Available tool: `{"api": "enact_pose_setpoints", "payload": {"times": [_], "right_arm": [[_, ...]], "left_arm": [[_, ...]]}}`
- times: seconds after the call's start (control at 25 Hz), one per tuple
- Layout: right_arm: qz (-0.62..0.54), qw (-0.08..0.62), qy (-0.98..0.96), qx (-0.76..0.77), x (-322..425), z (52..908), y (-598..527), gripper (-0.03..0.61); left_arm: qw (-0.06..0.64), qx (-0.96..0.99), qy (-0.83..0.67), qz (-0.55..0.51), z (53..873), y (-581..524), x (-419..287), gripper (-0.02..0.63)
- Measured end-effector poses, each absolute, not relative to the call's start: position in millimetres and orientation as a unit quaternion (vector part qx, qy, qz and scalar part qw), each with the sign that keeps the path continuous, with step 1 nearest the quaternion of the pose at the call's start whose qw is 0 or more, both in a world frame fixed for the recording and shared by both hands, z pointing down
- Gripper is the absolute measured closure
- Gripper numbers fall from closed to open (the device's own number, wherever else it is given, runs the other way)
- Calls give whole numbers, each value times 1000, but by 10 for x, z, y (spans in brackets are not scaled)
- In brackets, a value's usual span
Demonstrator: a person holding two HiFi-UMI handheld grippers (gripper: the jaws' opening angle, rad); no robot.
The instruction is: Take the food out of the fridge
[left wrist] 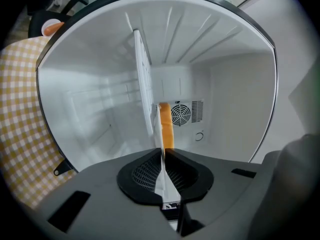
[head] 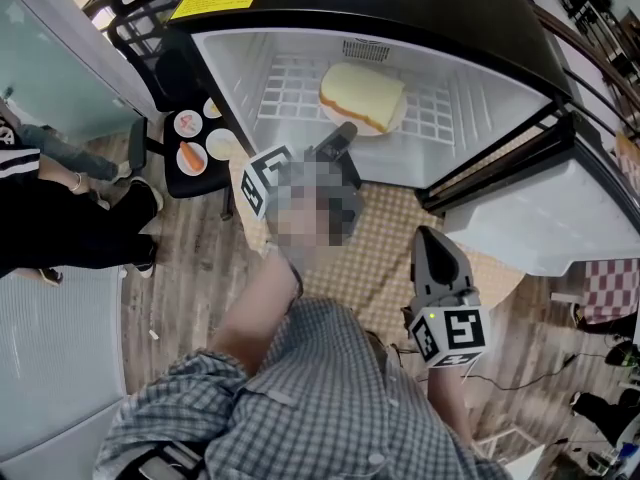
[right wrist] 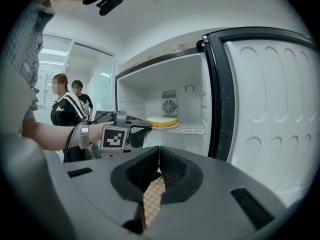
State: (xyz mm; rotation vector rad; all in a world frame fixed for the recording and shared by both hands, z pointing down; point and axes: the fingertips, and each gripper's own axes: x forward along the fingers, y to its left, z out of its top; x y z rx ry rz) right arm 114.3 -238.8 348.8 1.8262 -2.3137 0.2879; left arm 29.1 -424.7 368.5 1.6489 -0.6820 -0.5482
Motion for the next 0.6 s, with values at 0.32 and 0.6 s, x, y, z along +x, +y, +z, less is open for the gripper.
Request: {"api": "enact_pose_setpoints", "payload": {"times": [0.32, 0.6], "right_arm": [[84, 105, -782, 609, 1097, 3493, -2412, 569], [99, 72, -798, 591, 1065, 3506, -2575, 568]], "left_arm": [[601, 702, -303, -234, 3652, -4231, 202, 595], [604, 703, -299, -228, 3653, -4144, 129, 595]]}}
